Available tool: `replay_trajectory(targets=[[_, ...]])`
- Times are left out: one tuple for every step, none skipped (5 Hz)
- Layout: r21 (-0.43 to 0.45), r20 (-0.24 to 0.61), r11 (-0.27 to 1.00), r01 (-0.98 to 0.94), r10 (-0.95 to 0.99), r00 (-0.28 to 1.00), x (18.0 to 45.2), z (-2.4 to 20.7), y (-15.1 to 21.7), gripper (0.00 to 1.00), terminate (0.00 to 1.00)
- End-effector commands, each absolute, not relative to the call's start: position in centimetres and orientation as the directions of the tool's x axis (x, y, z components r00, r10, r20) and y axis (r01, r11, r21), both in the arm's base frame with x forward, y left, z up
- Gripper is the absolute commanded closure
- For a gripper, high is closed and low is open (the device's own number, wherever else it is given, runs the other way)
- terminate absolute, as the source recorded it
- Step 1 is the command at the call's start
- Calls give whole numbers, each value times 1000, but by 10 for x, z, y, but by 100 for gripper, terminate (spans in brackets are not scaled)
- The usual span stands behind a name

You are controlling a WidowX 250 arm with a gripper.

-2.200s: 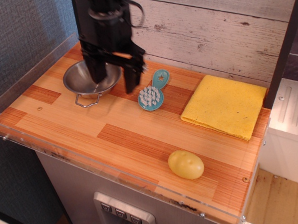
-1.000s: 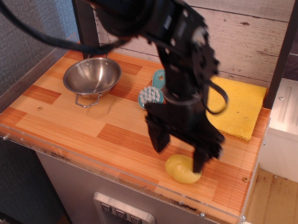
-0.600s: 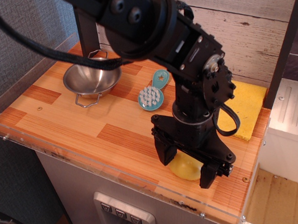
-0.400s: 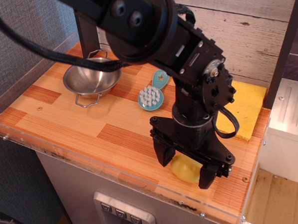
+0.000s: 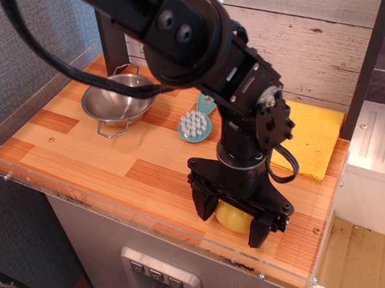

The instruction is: Put the potato on the yellow cloth.

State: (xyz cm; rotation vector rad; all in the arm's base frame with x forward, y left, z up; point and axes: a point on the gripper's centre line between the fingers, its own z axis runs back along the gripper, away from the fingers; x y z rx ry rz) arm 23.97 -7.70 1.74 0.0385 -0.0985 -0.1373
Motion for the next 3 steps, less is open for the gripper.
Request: replay_trajectory(targets=[[28,125,992,126,-129,984,251,26,-70,100,0],[7,163,989,150,-149,975,259,45,-69,100,0],[23,195,978,206,-206,959,273,63,-69,100,0]])
